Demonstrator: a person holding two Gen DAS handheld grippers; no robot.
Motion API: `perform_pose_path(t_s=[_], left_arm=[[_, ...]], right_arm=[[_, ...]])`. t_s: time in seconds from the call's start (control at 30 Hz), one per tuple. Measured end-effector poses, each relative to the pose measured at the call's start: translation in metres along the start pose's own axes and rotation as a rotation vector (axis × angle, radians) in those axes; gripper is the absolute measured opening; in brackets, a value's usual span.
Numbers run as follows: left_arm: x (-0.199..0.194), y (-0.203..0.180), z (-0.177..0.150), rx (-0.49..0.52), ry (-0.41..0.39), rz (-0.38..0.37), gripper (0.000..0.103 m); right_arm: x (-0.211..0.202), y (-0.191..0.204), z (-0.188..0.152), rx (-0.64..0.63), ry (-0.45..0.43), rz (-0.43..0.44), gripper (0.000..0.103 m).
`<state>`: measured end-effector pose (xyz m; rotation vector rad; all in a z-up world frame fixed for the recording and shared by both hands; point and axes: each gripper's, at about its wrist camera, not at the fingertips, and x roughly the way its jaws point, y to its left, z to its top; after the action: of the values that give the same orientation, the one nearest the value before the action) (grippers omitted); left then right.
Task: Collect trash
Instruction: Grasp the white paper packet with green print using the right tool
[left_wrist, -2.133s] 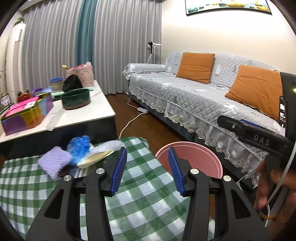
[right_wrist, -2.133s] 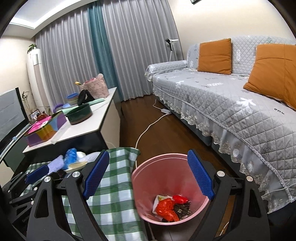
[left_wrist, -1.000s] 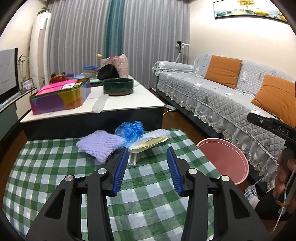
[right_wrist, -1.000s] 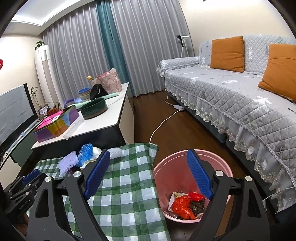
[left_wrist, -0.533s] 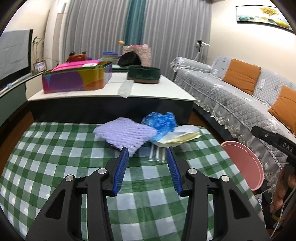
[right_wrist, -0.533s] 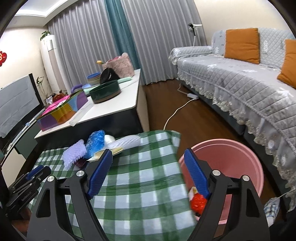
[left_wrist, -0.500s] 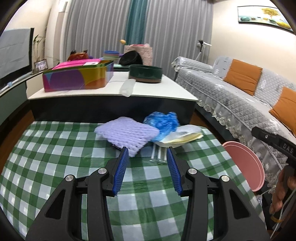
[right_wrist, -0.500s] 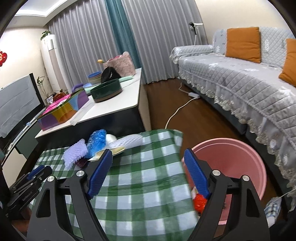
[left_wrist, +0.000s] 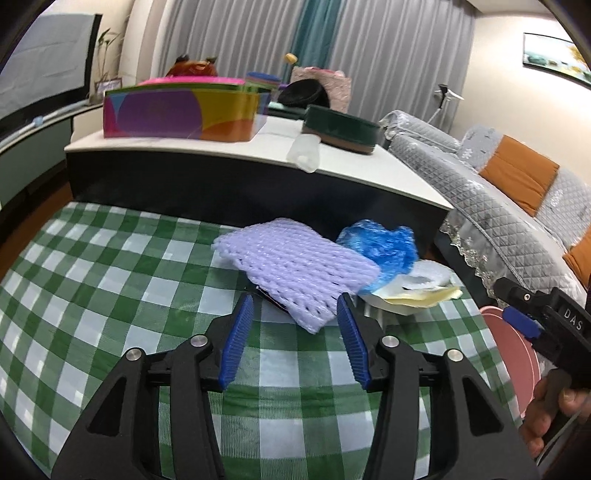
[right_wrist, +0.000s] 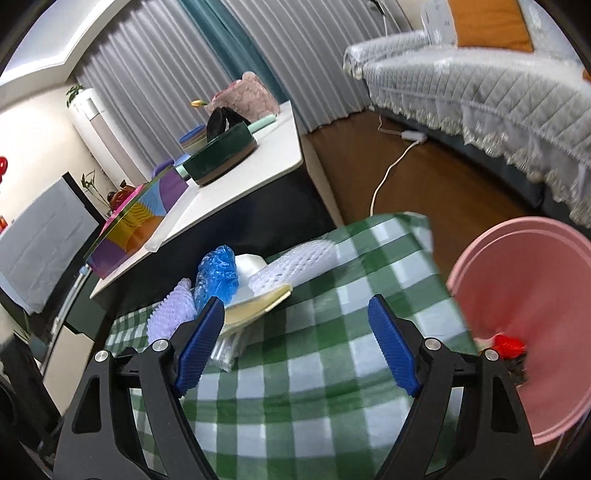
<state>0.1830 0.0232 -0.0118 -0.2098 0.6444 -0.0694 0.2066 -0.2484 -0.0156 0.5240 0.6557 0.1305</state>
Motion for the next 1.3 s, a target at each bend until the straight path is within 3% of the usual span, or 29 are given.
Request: perform_pose_path(t_s=[0.13,0.2,0.33,0.4,0.47,0.53,0.57,0.63,0.67,0.7,0.87,1.3], left_arm=[[0.011,0.002,0.006,-0.031,0.008,-0.004,0.053],[0.017,0.001,0.008,-0.04,0.015,-0.005,0.06],[0.036,0.0,0.01,-0.06,0.063,-0.002,0.06],[0.043,0.001,0.009,-0.071,0.09,0.007,0.06],[0.048,0.001,0.007,-0.086,0.103,-0.008,0.059],[0.049,0.002,0.005,-0.095,0.113,-0.014,0.045],[0.05,0.002,0.005,-0.096,0.122,-0.017,0.032],[0.047,0.002,0.004,-0.093,0.131,-0.018,0.019],[0.046,0.003,0.003,-0.091,0.132,-0.02,0.006],[0.042,0.003,0.004,-0.089,0.129,-0.021,0.003],[0.017,0.001,0.006,-0.074,0.102,-0.023,0.0],[-0.047,-0.016,-0.003,0.029,0.067,-0.025,0.0]], right_arm=[[0.022,0.0,0.009,0.051,0.017,0.026,0.08],[0.037,0.0,0.013,0.085,0.043,0.044,0.08],[0.06,0.001,0.013,0.138,0.108,0.066,0.079],[0.068,0.002,0.008,0.137,0.138,0.069,0.07],[0.072,0.002,0.004,0.137,0.161,0.08,0.056],[0.072,0.0,0.0,0.145,0.178,0.094,0.041],[0.071,-0.001,-0.002,0.148,0.183,0.097,0.033],[0.068,-0.002,-0.005,0.156,0.192,0.11,0.023],[0.066,-0.003,-0.005,0.159,0.194,0.115,0.019],[0.063,-0.003,-0.006,0.165,0.195,0.123,0.017],[0.033,0.01,-0.007,0.13,0.168,0.158,0.007],[-0.043,0.022,-0.021,-0.031,0.096,0.118,0.006]])
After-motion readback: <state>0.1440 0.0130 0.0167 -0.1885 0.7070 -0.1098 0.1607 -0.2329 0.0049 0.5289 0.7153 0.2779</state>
